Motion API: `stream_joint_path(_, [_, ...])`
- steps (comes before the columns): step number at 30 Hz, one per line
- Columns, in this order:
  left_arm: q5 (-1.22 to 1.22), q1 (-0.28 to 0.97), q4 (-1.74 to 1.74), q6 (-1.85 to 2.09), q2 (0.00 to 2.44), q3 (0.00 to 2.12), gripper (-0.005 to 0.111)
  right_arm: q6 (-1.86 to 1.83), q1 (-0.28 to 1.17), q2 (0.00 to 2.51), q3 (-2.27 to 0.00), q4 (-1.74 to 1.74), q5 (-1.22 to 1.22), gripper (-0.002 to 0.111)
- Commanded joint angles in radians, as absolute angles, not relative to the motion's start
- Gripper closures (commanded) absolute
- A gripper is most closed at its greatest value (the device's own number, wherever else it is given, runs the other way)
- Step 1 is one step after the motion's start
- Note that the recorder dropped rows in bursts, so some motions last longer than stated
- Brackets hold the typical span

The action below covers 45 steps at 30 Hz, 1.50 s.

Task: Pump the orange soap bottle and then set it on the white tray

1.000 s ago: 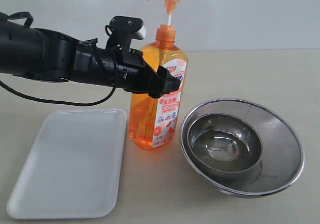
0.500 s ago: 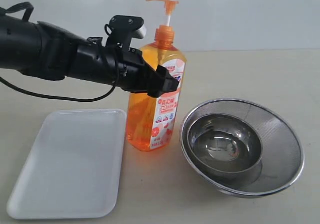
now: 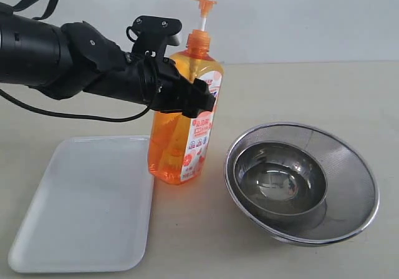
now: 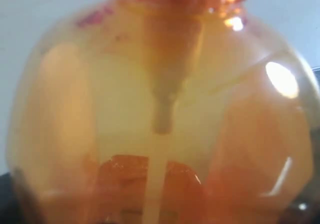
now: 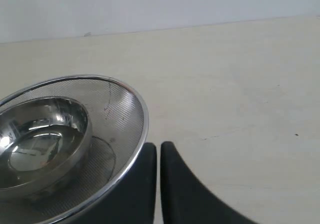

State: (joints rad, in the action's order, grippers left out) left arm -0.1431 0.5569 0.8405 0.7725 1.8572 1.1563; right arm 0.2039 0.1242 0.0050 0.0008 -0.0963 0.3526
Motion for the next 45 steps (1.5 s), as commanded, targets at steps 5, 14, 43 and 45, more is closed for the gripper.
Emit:
stream_joint_path(5, [-0.122,0.561,0.71,0.664,1.863,1.15,0.102,0.203,0.12,0.0,0.0,-0.101,0.341,0.108])
stream_joint_path(14, [-0.02,0.571,-0.097,-0.17,1.863,1.106,0.102,0.203,0.12,0.0,0.0,-0.101,0.341,0.108])
stream_joint_path(43, [0.718,0.592,-0.088,-0.307,1.863,0.729,0.102,0.203,0.12,0.0,0.0,-0.101,0.341,0.108])
stream_joint_path(45, [0.736,0.606,-0.083,-0.295,1.862,0.712,0.102,0.203,0.12,0.0,0.0,-0.101,0.341,0.108])
